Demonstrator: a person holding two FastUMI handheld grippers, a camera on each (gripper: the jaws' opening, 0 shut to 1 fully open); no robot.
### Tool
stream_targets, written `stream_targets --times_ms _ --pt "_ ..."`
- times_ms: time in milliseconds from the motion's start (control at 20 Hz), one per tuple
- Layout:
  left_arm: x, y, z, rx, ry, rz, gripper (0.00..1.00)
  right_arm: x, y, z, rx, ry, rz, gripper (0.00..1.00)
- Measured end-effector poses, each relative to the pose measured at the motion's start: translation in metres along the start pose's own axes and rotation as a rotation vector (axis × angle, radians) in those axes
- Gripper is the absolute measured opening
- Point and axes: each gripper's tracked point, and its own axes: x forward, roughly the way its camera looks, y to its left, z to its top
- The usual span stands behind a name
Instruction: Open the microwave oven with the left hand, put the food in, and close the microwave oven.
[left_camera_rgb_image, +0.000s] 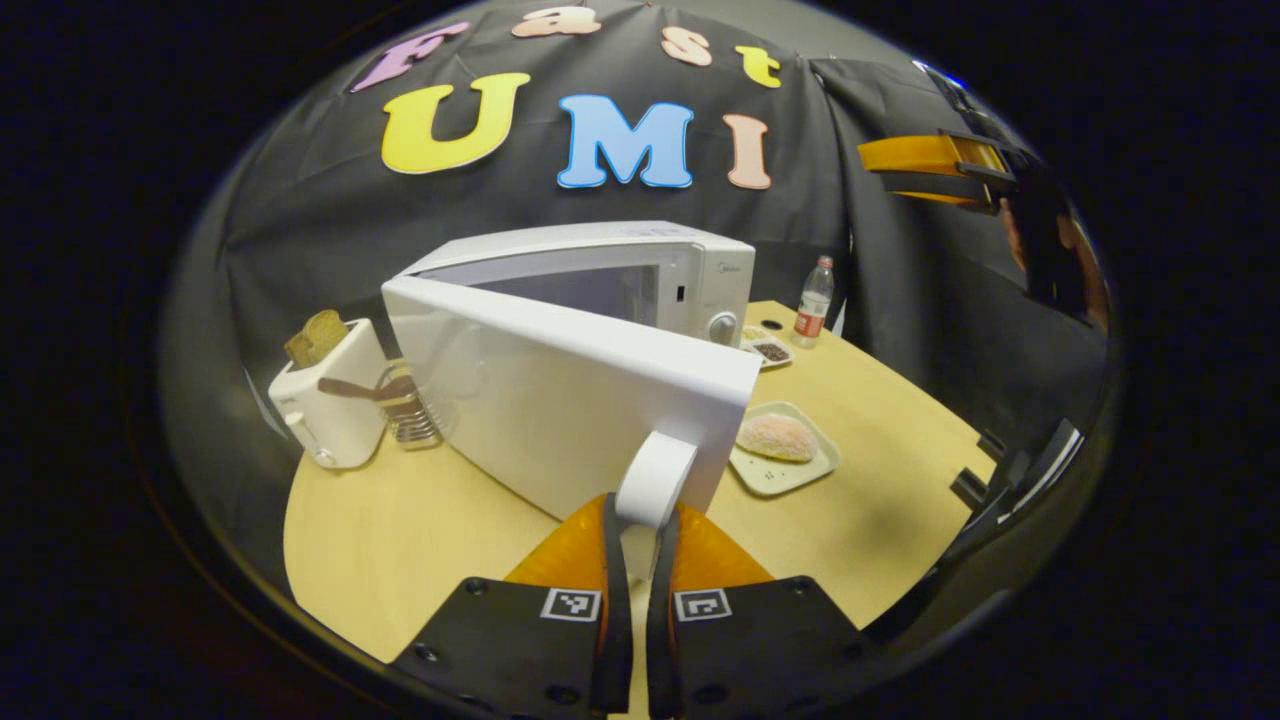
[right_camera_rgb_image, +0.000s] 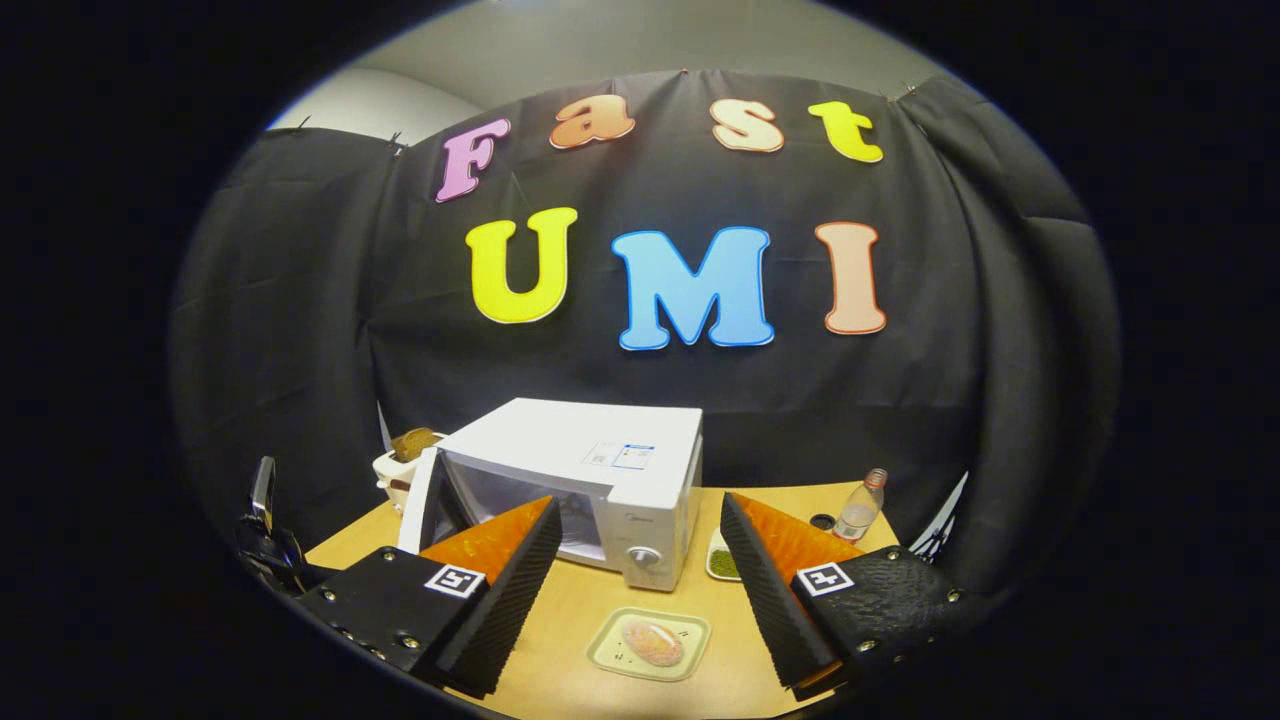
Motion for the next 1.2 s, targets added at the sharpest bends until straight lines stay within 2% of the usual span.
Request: stream_targets --times_ms 150,700,1000,1200 --pt "-0.023 0.025 -0.015 0.023 0.013 0.006 0.13 0.005 0.027 -0.001 -0.012 0.004 0.028 0.98" --pt "-0.088 0.143 -0.059 0.011 0.018 0.127 0.12 0.022 0.109 -0.013 -0.075 0.033 0.093 0.98" --pt "-0.098 0.167 -0.060 0.023 0.014 0.130 0.12 0.028 0.133 -0.015 -0.099 0.050 0.115 0.98" --pt "-0.101 0.170 -0.059 0.043 0.010 0.138 0.12 0.030 0.136 -0.013 -0.111 0.049 0.114 0.98"
